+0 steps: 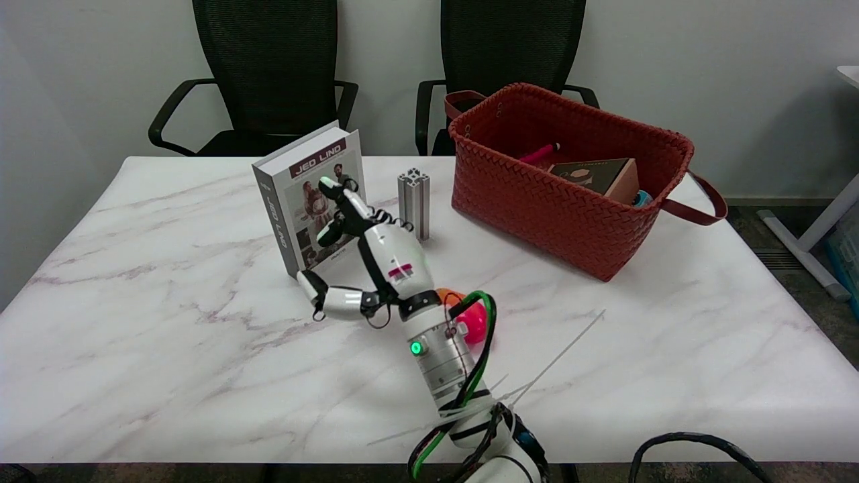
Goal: Pick up the metal rectangular block.
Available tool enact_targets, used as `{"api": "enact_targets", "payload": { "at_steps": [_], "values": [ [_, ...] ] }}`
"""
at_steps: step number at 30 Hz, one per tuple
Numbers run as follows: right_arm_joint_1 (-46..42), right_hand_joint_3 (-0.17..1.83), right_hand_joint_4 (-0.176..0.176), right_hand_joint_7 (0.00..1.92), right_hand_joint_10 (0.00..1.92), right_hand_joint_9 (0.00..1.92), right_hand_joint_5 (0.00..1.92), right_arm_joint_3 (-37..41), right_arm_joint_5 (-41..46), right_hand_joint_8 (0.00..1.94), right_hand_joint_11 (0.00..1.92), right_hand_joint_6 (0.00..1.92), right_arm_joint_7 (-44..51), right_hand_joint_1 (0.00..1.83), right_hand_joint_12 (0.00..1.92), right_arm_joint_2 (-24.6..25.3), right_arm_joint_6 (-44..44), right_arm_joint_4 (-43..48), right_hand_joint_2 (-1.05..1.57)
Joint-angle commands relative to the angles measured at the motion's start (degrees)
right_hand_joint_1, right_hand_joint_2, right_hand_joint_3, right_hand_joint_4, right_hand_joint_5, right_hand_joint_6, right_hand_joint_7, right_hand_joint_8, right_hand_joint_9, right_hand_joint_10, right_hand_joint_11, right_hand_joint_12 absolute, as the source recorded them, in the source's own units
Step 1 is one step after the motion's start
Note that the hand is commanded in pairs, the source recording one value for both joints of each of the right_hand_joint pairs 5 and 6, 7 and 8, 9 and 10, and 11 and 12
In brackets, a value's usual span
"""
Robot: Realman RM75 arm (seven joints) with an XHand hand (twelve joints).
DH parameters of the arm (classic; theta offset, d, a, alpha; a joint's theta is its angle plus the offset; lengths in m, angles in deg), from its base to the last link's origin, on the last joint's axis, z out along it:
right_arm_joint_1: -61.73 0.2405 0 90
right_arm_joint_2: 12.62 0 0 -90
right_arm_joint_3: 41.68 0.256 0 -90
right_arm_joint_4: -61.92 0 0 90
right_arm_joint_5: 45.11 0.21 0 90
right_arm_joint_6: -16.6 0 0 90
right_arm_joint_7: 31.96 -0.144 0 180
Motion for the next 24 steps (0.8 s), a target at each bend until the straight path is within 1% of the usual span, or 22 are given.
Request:
{"api": "enact_targets", "payload": {
  "at_steps": [1, 3, 9, 12, 14, 16, 19, 24],
  "values": [
    [3.1, 0.7, 0.0, 0.85, 0.69, 0.69, 0.3, 0.8, 10.1, 0.85, 0.61, 0.3, -3.7, 1.01, 0.61, -0.9, -2.5, 4.7, 0.63],
    [4.0, 0.69, 0.0, 0.82, 0.68, 0.68, 0.31, 0.8, 11.8, 0.82, 0.58, 0.31, -6.4, 0.99, 0.58, -1.0, -2.2, 4.7, 0.64],
    [6.6, 0.69, 0.0, 0.69, 0.63, 0.63, 0.32, 1.0, 15.5, 0.69, 0.47, 0.32, -7.6, 0.98, 0.47, -1.2, -1.9, 4.8, 0.62],
    [7.7, 0.68, 0.0, 0.66, 0.61, 0.61, 0.28, 1.0, 18.3, 0.66, 0.41, 0.28, -7.6, 0.98, 0.41, -1.2, -1.1, 4.9, 0.61],
    [8.7, 0.67, 0.0, 0.6, 0.6, 0.6, 0.22, 1.0, 21.6, 0.6, 0.36, 0.22, -7.6, 0.99, 0.36, -1.3, 0.6, 5.2, 0.59],
    [9.8, 0.67, 0.0, 0.57, 0.58, 0.58, 0.16, 1.0, 22.6, 0.57, 0.31, 0.16, -7.6, 0.99, 0.31, -1.4, 1.3, 5.0, 0.57],
    [11.6, 0.66, 0.0, 0.56, 0.56, 0.56, 0.1, 1.2, 22.9, 0.56, 0.29, 0.1, -7.6, 0.98, 0.29, -1.4, 1.7, 4.1, 0.56],
    [14.4, 0.65, 0.0, 0.53, 0.54, 0.54, 0.02, 1.2, 27.5, 0.53, 0.24, 0.02, -7.5, 0.98, 0.24, -1.3, 2.6, 3.8, 0.55]
  ]
}}
